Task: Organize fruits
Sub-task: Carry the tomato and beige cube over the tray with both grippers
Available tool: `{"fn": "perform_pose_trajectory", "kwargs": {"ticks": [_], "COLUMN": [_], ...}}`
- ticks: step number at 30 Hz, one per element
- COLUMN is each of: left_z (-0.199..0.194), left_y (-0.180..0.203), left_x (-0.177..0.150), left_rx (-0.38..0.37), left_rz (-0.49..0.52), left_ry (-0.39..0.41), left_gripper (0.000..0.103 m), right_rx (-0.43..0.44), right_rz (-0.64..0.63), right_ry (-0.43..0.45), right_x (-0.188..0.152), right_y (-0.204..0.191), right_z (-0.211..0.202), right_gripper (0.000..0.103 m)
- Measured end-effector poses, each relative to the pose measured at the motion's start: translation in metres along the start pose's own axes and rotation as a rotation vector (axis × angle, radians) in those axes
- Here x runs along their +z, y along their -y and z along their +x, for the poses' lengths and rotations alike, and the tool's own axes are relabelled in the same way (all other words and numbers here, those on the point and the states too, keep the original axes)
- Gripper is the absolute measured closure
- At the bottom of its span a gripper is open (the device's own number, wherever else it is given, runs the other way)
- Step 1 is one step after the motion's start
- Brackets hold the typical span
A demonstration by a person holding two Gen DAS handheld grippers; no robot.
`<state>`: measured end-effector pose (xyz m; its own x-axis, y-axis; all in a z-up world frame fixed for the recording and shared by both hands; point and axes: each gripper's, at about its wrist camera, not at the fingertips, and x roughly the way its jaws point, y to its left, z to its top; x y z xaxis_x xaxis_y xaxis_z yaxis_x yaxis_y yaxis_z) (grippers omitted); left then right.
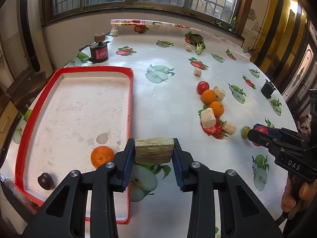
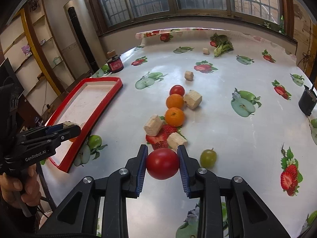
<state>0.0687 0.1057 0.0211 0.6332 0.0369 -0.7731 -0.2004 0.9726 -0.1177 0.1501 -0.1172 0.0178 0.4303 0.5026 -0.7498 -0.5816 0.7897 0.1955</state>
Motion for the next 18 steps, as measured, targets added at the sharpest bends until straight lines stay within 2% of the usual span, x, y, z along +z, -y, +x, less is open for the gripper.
{"fn": "perform_pose_trajectory", "kwargs": {"ticks": [18], "left_z": [-0.012], "left_y": [-0.047], "left_x": [-0.005], "left_rx": [0.060], "left_rz": [-0.064], "left_ry": [0.015], "left_gripper": [0.070], "right_rx": [0.090], "right_rz": [-0.102], "right_ry": [-0.002], "right_x": [0.018], "right_y": [-0.062], "right_z": [0.012], "right_gripper": [0.072]}}
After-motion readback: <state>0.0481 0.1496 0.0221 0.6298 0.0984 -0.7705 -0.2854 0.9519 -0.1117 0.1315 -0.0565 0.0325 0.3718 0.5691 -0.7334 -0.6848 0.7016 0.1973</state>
